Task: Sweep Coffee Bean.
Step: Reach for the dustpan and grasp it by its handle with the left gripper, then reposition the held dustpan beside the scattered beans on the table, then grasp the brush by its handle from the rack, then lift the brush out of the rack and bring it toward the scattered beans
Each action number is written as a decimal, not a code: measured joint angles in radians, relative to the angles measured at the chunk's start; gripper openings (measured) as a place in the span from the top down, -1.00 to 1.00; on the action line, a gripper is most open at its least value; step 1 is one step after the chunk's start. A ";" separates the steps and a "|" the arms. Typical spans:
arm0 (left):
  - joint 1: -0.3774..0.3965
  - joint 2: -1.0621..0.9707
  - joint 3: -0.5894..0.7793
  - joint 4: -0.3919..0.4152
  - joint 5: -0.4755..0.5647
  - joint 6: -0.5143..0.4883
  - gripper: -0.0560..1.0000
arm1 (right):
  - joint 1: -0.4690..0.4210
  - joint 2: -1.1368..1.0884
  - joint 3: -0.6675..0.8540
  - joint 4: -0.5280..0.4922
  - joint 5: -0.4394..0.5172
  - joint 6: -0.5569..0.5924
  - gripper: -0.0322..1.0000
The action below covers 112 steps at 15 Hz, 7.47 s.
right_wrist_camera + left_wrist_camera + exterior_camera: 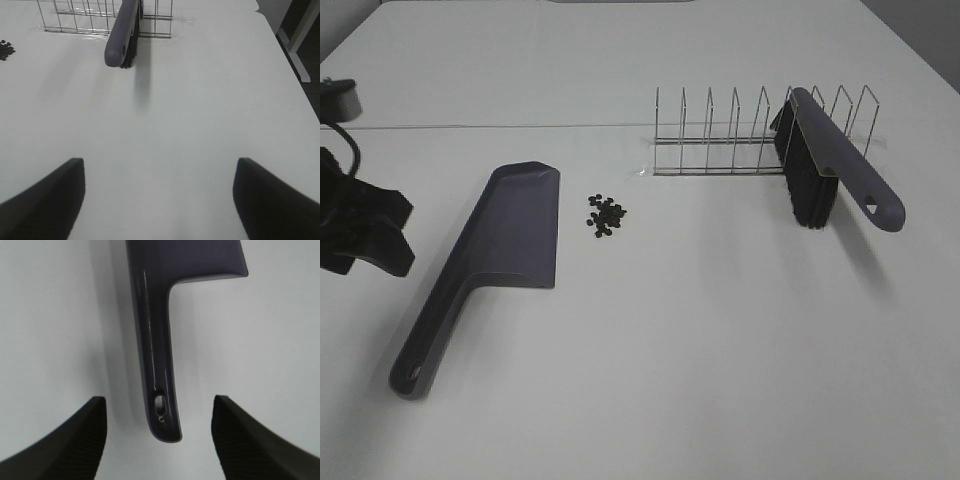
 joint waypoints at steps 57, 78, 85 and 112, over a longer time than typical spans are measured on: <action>-0.136 0.241 -0.112 0.256 -0.225 -0.358 0.22 | 0.008 1.662 -0.850 0.099 -0.215 -0.035 -0.39; -0.136 0.241 -0.112 0.256 -0.225 -0.358 0.22 | 0.027 2.342 -1.453 0.159 -0.083 -0.026 -0.17; -0.136 0.241 -0.112 0.256 -0.225 -0.358 0.22 | 0.036 2.342 -1.456 0.210 -0.073 -0.025 0.25; -0.136 0.386 -0.112 0.263 -0.169 -0.358 0.22 | 0.551 2.108 -1.197 -0.354 0.150 0.336 0.25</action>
